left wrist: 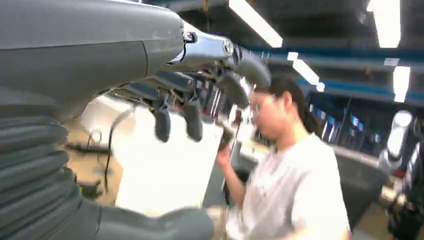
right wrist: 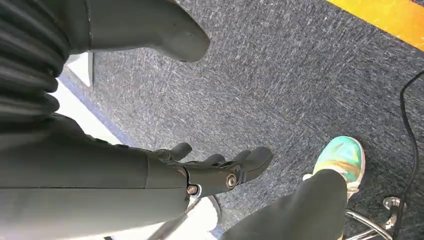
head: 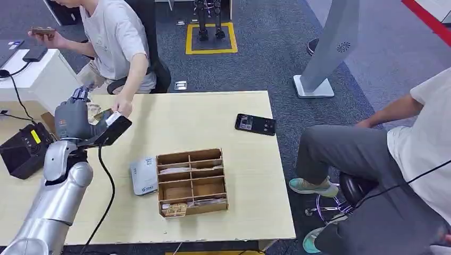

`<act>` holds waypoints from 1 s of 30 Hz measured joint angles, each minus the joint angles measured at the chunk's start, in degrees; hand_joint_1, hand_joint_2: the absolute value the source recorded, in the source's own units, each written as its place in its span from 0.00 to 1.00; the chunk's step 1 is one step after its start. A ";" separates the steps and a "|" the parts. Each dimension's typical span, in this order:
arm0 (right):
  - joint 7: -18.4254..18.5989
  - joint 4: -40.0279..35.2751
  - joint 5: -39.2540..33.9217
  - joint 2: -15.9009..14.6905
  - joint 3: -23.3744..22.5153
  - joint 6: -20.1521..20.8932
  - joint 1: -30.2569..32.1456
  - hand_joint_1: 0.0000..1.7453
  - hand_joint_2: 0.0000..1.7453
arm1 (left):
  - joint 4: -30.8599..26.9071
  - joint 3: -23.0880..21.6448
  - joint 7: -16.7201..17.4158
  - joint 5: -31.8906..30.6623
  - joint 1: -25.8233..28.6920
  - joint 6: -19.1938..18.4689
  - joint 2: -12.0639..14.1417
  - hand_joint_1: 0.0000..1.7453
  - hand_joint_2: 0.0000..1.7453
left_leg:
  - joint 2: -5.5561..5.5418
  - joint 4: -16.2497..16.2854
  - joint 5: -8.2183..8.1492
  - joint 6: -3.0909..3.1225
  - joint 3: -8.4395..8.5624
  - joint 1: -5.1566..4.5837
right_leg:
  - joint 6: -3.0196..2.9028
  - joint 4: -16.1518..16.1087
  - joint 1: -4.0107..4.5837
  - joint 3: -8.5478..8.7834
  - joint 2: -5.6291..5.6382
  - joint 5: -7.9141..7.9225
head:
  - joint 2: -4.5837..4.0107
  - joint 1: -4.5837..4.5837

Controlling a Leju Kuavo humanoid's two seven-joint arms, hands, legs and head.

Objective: Pass the card to the sensor for recognition and then transmit it.

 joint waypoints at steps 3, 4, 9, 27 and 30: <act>0.46 0.00 -0.02 0.00 0.00 0.00 0.35 0.00 1.00 | -2.06 1.04 -1.07 0.68 2.65 2.96 2.18 0.00 1.00 | 0.05 0.00 0.00 0.00 0.00 0.01 | -0.01 0.00 0.01 -0.04 0.04 -0.01 | 0.00 0.00; 0.48 0.00 -0.02 -0.02 -0.02 0.00 0.44 0.00 1.00 | -2.61 1.69 -1.62 1.09 3.46 3.25 2.84 0.00 1.00 | 0.04 0.00 0.00 0.00 0.00 0.01 | -0.01 0.00 0.01 -0.07 0.03 -0.01 | 0.00 -0.02; 0.48 0.00 -0.11 -0.07 -0.09 -0.09 0.57 0.00 1.00 | -5.75 6.09 -4.74 4.86 7.67 4.71 5.81 0.00 1.00 | 0.07 -0.04 0.00 0.00 -0.02 0.02 | -0.01 0.01 0.02 -0.07 0.05 -0.02 | 0.00 0.00; 1.97 -0.13 -2.25 -0.15 -5.29 -1.81 4.07 0.00 1.00 | -21.61 53.73 -25.08 19.34 38.56 -4.52 -0.59 0.00 1.00 | 0.40 -0.07 -0.37 0.02 -0.02 0.03 | 0.02 -0.05 0.03 -0.11 0.32 -0.31 | 0.00 0.09; 1.51 -0.22 -1.99 -0.22 -6.36 -2.01 4.32 0.00 1.00 | -11.95 68.56 -24.63 17.68 36.65 -4.47 -1.12 0.00 1.00 | 0.55 -0.09 -0.45 -0.10 0.11 0.07 | -0.05 -0.05 0.08 -0.04 0.50 -0.35 | 0.00 -0.15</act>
